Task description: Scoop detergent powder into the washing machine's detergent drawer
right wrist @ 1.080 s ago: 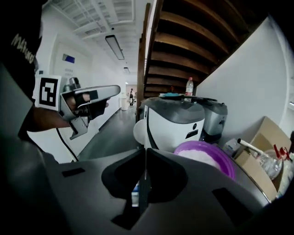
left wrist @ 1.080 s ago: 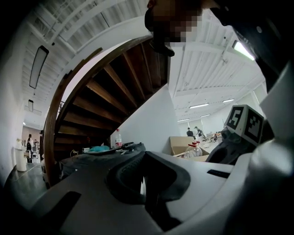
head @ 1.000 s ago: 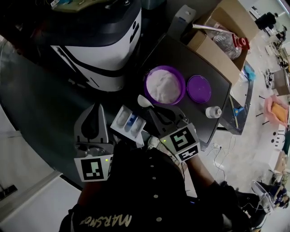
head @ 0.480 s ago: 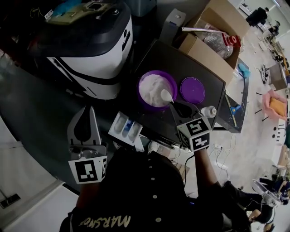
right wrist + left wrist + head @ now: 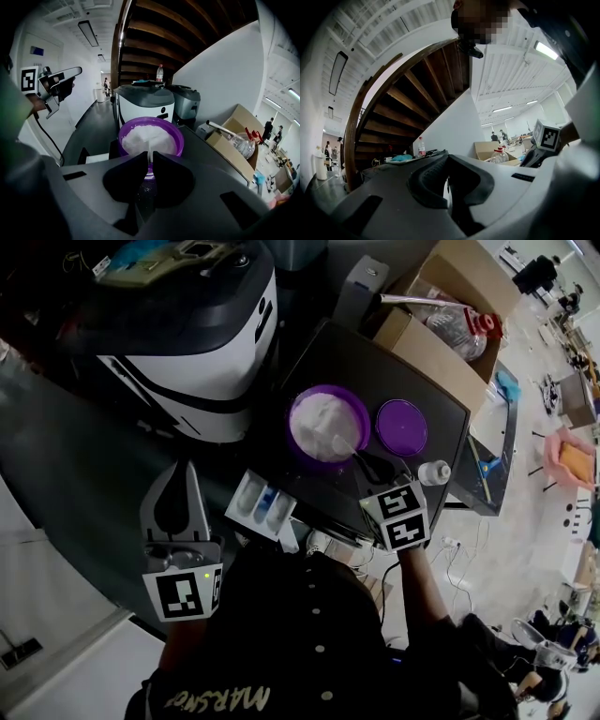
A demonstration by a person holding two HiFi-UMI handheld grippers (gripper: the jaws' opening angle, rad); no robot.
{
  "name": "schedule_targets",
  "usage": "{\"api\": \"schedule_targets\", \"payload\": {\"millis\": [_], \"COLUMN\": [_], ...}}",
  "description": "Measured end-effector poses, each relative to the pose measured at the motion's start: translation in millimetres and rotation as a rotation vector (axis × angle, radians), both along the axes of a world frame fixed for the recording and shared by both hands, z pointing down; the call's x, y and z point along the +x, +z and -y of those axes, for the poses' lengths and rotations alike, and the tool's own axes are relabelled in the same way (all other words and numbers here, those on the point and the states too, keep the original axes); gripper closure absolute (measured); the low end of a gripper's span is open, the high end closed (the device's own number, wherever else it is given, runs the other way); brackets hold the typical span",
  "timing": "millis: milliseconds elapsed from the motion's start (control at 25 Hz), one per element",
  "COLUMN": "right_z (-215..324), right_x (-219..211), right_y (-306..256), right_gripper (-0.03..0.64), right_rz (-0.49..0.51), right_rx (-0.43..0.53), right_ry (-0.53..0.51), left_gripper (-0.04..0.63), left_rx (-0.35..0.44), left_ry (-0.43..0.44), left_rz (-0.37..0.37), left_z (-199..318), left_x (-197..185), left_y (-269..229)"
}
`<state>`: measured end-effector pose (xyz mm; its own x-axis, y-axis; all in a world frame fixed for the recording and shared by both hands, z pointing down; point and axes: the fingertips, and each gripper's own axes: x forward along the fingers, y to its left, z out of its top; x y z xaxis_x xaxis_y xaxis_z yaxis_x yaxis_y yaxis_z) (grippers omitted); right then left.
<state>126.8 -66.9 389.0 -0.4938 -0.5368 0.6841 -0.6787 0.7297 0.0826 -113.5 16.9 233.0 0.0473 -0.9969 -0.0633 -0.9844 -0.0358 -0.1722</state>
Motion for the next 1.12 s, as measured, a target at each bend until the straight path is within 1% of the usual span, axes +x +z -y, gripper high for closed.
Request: {"api": "schedule_targets", "payload": {"millis": [40,120,160,320,440,520,600,680,760,1120], "right_z": [0,0,-1,-1,2,6,10,13,17,19], "right_x": [-1,-3,-3,-3,-1,2,6,12,20,53], "right_y": [0,1,2,1,-9,-21,-38,-57,-76,-158], "right_gripper": [0.576,0.499,0.488,0.488,0.493,0.563,0.576,0.581,0.583,0.584], "right_rz": [0.008,0.014,0.013,0.012,0.047,0.102,0.183,0.279,0.354,0.531], "right_rx": [-0.005,-0.020,-0.025,-0.016,0.013,0.048,0.082,0.119,0.163,0.422], "right_ry": [-0.003,-0.010,-0.013,-0.017,-0.001,0.025,0.053,0.080,0.102,0.181], "left_gripper": [0.588,0.588,0.588,0.588,0.589,0.588,0.588,0.588,0.588,0.589], "left_rx": [-0.002,-0.007,-0.008,-0.009,-0.006,0.000,0.009,0.015,0.018,0.061], "left_ry": [-0.002,-0.003,-0.004,-0.004,-0.004,-0.007,-0.011,-0.016,-0.020,-0.017], "left_rz": [-0.001,-0.002,-0.003,-0.002,0.000,0.003,0.005,0.006,0.005,-0.006], "left_z": [0,1,1,2,3,4,4,3,3,2], "left_x": [-1,-1,-2,-2,-2,-2,-4,-6,-7,-10], "left_y": [1,2,3,3,2,0,-3,-8,-12,-39]}}
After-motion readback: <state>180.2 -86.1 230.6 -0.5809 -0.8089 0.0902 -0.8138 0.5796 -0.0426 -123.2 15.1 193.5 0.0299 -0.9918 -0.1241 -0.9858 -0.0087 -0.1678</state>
